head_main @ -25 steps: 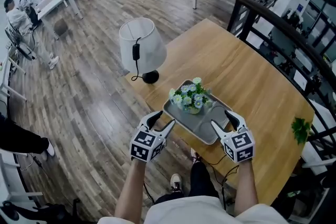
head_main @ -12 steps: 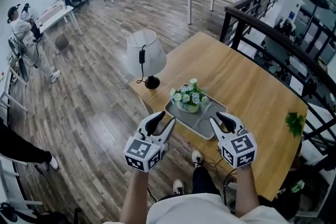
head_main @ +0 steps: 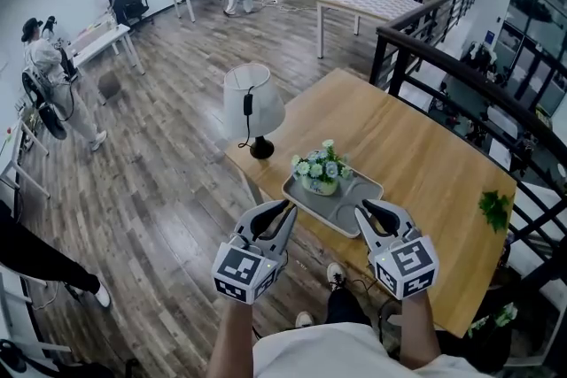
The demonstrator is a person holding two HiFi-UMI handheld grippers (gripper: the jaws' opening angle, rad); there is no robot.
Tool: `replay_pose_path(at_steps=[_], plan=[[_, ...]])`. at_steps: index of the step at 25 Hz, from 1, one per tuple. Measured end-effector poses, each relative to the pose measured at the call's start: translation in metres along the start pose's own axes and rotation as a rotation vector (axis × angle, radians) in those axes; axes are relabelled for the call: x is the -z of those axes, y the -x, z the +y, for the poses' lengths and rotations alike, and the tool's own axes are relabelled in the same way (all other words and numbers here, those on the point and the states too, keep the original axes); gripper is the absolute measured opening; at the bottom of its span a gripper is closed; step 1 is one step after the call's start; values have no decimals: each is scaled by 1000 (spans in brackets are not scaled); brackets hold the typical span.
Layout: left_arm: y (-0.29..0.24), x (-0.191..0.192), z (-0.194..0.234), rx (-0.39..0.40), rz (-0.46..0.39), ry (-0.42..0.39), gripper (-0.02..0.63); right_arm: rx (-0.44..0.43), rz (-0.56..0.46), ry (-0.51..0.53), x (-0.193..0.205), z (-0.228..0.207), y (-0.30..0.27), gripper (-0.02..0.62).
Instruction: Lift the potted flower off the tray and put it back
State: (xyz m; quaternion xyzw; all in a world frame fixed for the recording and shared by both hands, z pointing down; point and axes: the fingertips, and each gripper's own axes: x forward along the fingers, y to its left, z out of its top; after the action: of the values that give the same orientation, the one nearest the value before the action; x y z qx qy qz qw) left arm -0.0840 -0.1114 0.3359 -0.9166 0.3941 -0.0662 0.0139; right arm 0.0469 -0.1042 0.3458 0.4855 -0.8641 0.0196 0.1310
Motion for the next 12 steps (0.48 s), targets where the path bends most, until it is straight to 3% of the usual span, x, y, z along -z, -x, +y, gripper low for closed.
replay_pose_path(at_steps=[2, 5, 12], plan=[[3, -6, -6, 31, -6, -11, 78, 6, -6, 3, -4, 1, 5, 78], [7, -14, -5, 15, -17, -38, 14, 13, -14, 5, -10, 1, 9, 55], [7, -21, -4, 6, -10, -52, 12, 11, -26, 28, -23, -2, 10, 21]])
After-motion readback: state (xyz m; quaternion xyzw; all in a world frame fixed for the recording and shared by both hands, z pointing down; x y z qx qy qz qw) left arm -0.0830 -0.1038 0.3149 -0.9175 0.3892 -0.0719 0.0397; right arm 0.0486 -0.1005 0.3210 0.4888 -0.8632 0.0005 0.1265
